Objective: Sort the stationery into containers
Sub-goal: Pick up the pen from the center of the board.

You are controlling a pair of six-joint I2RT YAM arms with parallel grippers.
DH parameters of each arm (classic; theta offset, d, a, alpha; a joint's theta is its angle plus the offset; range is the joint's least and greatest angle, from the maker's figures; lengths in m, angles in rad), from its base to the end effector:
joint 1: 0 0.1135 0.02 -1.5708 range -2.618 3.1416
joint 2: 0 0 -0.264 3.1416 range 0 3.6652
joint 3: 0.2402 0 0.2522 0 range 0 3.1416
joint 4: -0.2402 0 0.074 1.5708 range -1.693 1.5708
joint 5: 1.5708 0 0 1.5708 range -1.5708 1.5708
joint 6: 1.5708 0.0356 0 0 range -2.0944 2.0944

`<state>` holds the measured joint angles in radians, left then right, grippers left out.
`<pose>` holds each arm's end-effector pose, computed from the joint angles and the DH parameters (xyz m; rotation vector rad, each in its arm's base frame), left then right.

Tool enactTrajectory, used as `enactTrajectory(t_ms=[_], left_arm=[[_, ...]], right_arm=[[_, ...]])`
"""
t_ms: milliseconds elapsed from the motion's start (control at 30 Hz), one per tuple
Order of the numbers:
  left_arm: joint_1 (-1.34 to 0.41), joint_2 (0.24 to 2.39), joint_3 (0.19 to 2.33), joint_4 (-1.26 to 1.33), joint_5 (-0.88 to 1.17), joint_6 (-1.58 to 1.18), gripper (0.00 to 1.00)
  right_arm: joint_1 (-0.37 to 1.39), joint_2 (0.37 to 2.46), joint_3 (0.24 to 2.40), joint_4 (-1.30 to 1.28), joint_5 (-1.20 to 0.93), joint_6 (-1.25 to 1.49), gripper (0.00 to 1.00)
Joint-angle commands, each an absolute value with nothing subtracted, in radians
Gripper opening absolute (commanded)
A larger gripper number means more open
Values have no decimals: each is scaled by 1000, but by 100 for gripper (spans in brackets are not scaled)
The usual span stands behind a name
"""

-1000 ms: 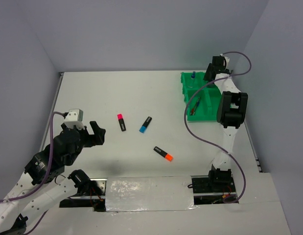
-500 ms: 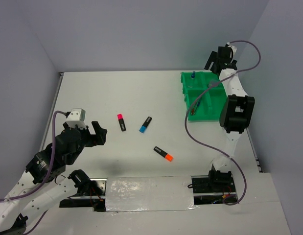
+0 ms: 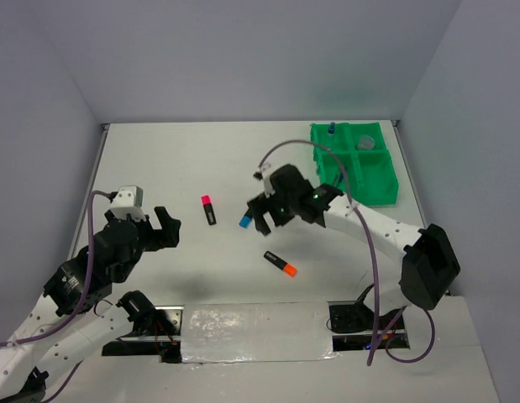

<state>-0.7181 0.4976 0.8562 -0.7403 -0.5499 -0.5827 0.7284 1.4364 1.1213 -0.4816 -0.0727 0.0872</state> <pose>0.0824 -0.0473 0.3428 -0.2300 1.8950 -0.3467 0.2316 0.2101 0.2779 -0.7957 2.2825 0.4714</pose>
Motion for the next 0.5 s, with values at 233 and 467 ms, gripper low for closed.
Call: enactTrajectory(t_ms=[233, 467], left_arm=[[-713, 474, 856, -716, -557, -588, 99], [-713, 483, 856, -713, -554, -583, 99]], right_arm=[[883, 1374, 887, -591, -52, 137, 99], [923, 1449, 887, -578, -51, 172, 97]])
